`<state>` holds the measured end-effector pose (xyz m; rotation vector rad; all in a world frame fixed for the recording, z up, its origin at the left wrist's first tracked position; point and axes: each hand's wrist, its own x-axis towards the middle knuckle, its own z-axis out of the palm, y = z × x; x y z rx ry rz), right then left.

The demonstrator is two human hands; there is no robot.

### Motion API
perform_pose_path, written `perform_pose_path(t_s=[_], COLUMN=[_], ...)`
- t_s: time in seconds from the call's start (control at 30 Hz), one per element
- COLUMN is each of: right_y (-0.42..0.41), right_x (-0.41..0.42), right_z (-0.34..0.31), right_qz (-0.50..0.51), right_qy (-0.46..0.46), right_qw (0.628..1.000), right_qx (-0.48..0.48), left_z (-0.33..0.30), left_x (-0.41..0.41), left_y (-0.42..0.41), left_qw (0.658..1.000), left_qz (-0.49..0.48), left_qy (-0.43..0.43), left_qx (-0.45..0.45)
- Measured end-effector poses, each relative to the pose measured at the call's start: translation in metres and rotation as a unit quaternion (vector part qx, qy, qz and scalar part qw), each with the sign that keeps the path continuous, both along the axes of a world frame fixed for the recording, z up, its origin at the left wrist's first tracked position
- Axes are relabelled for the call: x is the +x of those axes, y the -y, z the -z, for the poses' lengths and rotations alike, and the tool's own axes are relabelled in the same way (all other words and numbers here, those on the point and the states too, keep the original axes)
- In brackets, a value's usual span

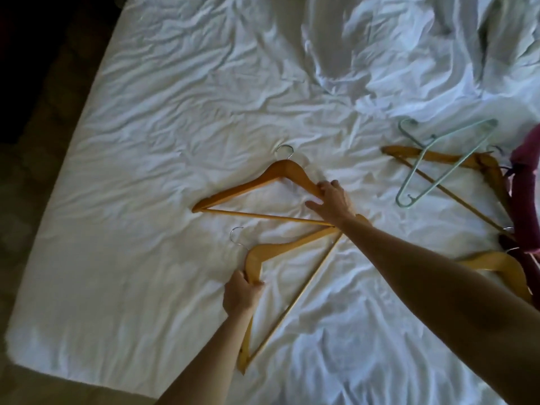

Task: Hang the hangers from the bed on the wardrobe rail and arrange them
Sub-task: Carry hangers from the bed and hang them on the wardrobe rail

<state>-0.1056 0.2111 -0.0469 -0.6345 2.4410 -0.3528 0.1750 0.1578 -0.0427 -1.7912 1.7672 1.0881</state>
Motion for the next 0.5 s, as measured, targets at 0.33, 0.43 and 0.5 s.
perform_pose_path(t_s=[0.33,0.43,0.5], right_y=[-0.014,-0.047,-0.065], right_x=[0.045,0.081,0.104], right_z=[-0.064,-0.118,-0.152], right_qz=[0.097,0.106,0.139], right_qy=[0.006,0.052,0.105], right_qw=[0.990,0.981,0.966], right_qx=[-0.103,-0.152,-0.193], left_z=[-0.045,-0.099,-0.137], left_x=[0.013,0.007,0.003], left_y=[-0.003,-0.004,-0.007], left_qw=[0.973,0.967,0.959], left_qz=[-0.120,-0.143,-0.163], left_qy=[-0.172,-0.197,-0.216], left_qx=[0.100,0.080,0.082])
